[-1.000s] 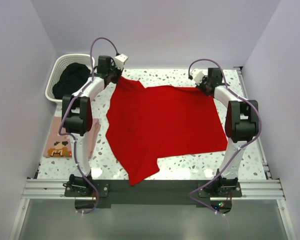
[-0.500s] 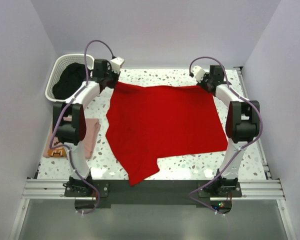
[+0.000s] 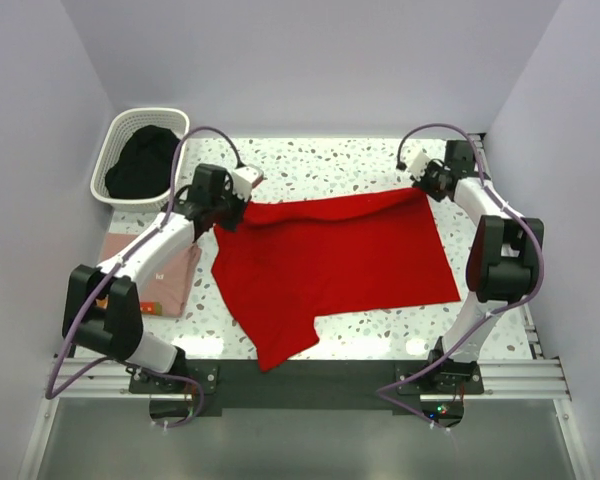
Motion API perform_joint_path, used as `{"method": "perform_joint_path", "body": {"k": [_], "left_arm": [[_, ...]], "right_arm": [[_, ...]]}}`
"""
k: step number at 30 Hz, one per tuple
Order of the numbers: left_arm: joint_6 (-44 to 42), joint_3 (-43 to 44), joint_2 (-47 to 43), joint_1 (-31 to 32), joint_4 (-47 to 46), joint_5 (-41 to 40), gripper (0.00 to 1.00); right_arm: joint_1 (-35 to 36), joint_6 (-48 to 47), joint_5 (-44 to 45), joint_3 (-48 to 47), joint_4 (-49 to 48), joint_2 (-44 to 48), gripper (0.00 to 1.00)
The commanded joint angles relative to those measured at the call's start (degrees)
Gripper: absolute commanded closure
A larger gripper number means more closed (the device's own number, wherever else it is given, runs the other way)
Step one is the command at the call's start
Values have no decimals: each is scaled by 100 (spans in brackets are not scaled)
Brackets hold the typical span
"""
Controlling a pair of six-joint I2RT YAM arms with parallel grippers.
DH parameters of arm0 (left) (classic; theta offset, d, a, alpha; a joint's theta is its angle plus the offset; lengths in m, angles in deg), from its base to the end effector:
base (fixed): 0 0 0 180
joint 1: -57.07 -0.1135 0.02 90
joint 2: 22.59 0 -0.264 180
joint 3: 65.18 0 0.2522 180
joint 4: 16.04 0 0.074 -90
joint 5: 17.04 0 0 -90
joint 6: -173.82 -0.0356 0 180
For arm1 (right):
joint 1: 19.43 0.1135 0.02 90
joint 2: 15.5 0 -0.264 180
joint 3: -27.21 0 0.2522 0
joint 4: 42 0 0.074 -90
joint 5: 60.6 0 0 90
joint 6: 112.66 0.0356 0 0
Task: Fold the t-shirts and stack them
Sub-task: Fold the tshirt
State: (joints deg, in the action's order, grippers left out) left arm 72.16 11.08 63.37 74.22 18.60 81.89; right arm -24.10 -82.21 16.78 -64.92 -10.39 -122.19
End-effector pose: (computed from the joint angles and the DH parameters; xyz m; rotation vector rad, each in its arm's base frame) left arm 0.3119 -0.1020 0.2581 0.6575 2.2503 -0.2300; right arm 0.4145 -0.0261 0.2245 -1.1845 2.0527 -0.2845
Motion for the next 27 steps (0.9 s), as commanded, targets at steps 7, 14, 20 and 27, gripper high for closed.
{"method": "perform_joint_path", "body": {"k": [7, 14, 20, 27], "left_arm": [[15, -765, -159, 245, 522, -296, 94], [-152, -329, -333, -342, 829, 784, 68], [181, 1183, 640, -1214, 1163, 1427, 60], [989, 1949, 1914, -1415, 979, 1533, 58]], "right_arm": [[-26, -611, -188, 507, 316, 96, 100], [-26, -751, -205, 498, 606, 131, 100], [-17, -742, -162, 454, 685, 114, 100], [-17, -663, -118, 357, 764, 70, 100]]}}
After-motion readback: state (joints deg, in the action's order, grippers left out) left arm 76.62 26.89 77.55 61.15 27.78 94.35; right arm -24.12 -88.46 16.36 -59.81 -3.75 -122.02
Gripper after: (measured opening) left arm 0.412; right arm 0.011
